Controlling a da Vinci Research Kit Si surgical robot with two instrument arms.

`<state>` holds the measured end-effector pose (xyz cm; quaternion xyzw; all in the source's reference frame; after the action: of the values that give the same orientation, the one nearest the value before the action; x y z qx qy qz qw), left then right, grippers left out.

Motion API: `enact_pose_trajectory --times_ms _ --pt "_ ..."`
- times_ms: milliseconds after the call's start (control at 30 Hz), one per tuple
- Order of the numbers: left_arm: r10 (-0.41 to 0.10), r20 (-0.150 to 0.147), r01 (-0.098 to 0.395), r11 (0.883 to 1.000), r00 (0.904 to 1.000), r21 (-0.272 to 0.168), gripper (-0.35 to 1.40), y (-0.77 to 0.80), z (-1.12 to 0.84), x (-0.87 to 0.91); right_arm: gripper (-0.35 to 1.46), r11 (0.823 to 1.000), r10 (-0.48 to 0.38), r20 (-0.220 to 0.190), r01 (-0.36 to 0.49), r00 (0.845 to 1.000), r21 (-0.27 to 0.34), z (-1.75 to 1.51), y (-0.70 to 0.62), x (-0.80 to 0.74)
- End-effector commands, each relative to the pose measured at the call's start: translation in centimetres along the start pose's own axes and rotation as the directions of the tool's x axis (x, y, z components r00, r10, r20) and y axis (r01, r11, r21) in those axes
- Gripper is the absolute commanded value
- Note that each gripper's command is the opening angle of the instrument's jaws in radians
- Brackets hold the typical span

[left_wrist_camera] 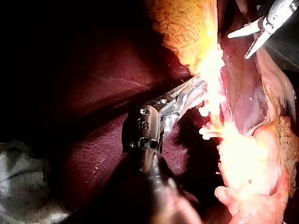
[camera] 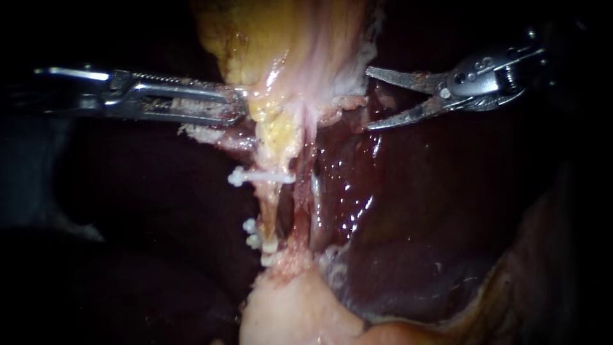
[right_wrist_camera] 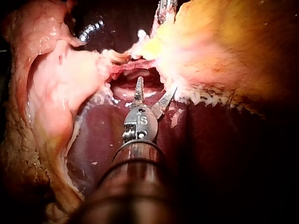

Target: Go to the cutting position left tube

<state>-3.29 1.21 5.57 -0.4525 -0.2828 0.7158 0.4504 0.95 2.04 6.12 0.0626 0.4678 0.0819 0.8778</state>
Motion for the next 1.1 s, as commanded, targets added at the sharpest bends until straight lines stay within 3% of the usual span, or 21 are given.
enact_pose_trajectory --times_ms 33,167,333,500,700,933,1100 --pt "0.000 0.001 0.000 1.000 1.0000 -0.002 -0.35 0.00 -0.02 0.01 1.45 1.000 0.001 -0.002 -0.001 1.000 0.003 0.00 0.00 0.00" --pt "-0.002 0.007 0.002 1.000 1.0000 -0.012 -0.35 0.01 -0.18 0.05 1.45 1.000 0.001 -0.003 -0.001 1.000 0.005 0.00 0.00 0.00" --pt "-0.009 -0.001 0.009 1.000 1.0000 0.006 -0.35 -0.01 -0.51 0.18 1.45 1.000 0.001 -0.003 -0.001 1.000 0.005 0.00 0.00 0.00" --pt "-0.016 -0.025 0.017 1.000 0.9996 0.012 -0.35 -0.01 -0.76 0.28 1.45 1.000 0.001 -0.005 -0.001 1.000 0.008 0.00 -0.01 0.00" --pt "-0.022 -0.033 0.022 1.000 0.9992 0.014 -0.35 0.04 -0.82 0.33 1.45 0.999 0.000 -0.019 0.001 1.000 0.034 -0.01 -0.07 0.04" --pt "-0.023 -0.034 0.023 1.000 0.9992 0.017 -0.35 0.07 -0.80 0.32 1.45 0.988 0.079 -0.066 -0.069 0.995 0.141 0.08 -0.41 0.26" --pt "-0.023 -0.035 0.023 1.000 0.9991 0.017 -0.35 0.08 -0.80 0.32 1.45 0.973 0.122 -0.070 -0.105 0.990 0.204 0.23 -0.69 0.42"
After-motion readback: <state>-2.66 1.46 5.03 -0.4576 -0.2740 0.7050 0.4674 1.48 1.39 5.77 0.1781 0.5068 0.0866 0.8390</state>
